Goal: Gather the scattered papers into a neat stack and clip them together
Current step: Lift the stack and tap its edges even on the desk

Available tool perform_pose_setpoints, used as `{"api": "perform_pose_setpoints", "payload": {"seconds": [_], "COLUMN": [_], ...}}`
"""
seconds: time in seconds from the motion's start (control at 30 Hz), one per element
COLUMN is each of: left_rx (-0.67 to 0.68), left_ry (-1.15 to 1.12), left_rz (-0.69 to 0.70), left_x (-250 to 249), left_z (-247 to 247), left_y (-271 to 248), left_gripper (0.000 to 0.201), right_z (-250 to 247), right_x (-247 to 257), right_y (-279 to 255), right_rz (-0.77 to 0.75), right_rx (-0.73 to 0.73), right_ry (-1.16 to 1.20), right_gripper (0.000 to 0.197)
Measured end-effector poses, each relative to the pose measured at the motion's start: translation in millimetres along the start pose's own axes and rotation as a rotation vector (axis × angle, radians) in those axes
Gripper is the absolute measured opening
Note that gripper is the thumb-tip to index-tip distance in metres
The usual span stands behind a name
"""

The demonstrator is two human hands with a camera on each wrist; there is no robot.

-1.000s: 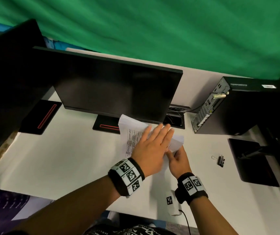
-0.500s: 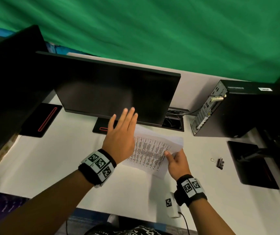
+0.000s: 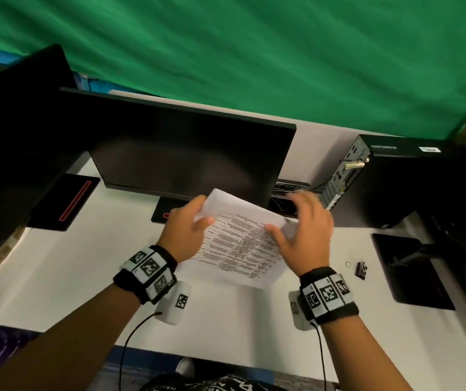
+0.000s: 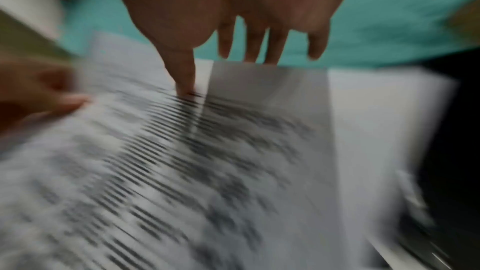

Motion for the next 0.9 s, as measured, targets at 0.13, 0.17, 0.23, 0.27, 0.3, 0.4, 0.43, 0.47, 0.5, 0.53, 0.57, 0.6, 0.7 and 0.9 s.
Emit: {"api": "perform_pose_setpoints", "payload": {"seconds": [0.13, 0.17, 0.23, 0.27, 0.3, 0.4, 0.43, 0.47, 0.5, 0.53, 0.57, 0.6, 0.7, 0.9], "left_rx": [-0.056, -0.058, -0.061, -0.071, -0.089, -0.101, -0.072, -0.038, -0.009, 0.014, 0.035, 0.051, 0.108, -0.048], "left_ry": [-0.394, -0.463, -0.545, -0.574, -0.588, -0.602, -0.592, -0.582, -0.563, -0.548, -0.535, -0.530, -0.567, -0.572], "left_rz": [-0.181, -0.217, -0.253, -0.255, -0.259, -0.292, -0.314, -0.342, -0.384, -0.419, -0.436, -0.432, -0.420, -0.253], "left_x": [31.5, 38.4, 48.8, 52.2, 54.4, 65.2, 71.5, 78.3, 84.8, 90.8, 93.7, 96.1, 95.9, 78.8], "left_z": [-5.9, -4.7, 0.7, 3.7, 6.5, 20.0, 26.3, 32.8, 38.4, 43.2, 46.7, 49.8, 51.6, 43.6], "left_y": [-10.8, -12.5, -13.8, -14.4, -15.7, -22.9, -26.8, -30.8, -34.0, -35.9, -36.4, -34.9, -29.2, -16.6], "left_gripper": [0.029, 0.031, 0.034, 0.036, 0.037, 0.042, 0.044, 0.045, 0.047, 0.047, 0.041, 0.035, 0.042, 0.027], "right_z": [7.6, 12.1, 14.9, 16.7, 18.6, 27.7, 34.5, 44.8, 55.7, 63.7, 69.3, 72.8, 72.1, 59.8], "right_x": [-40.4, -44.7, -43.9, -41.1, -37.2, -29.2, -29.2, -33.1, -38.5, -42.9, -47.1, -51.5, -56.4, -52.8], "right_y": [-20.8, -26.8, -32.9, -34.8, -37.0, -46.3, -52.1, -58.9, -65.9, -72.0, -76.6, -79.5, -78.5, -67.1], "right_rz": [0.417, 0.484, 0.512, 0.472, 0.434, 0.398, 0.413, 0.437, 0.468, 0.498, 0.536, 0.566, 0.582, 0.539], "right_rx": [0.091, 0.166, 0.301, 0.330, 0.326, 0.283, 0.294, 0.306, 0.318, 0.328, 0.315, 0.291, 0.244, 0.129], "right_ry": [0.749, 0.971, 1.109, 1.080, 1.057, 1.103, 1.104, 1.061, 1.000, 0.956, 0.932, 0.931, 0.978, 1.096], "right_gripper": [0.106, 0.098, 0.061, 0.043, 0.033, 0.027, 0.027, 0.026, 0.026, 0.027, 0.034, 0.048, 0.089, 0.058]}}
Point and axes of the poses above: each hand's wrist, its own y-axis towards the middle knuckle, its own z-axis out of the palm, x = y × z, the point moved 1 cm from there along y, towards the middle knuckle, and after that the axes turned 8 degrees about x, right-handed, at the moved point
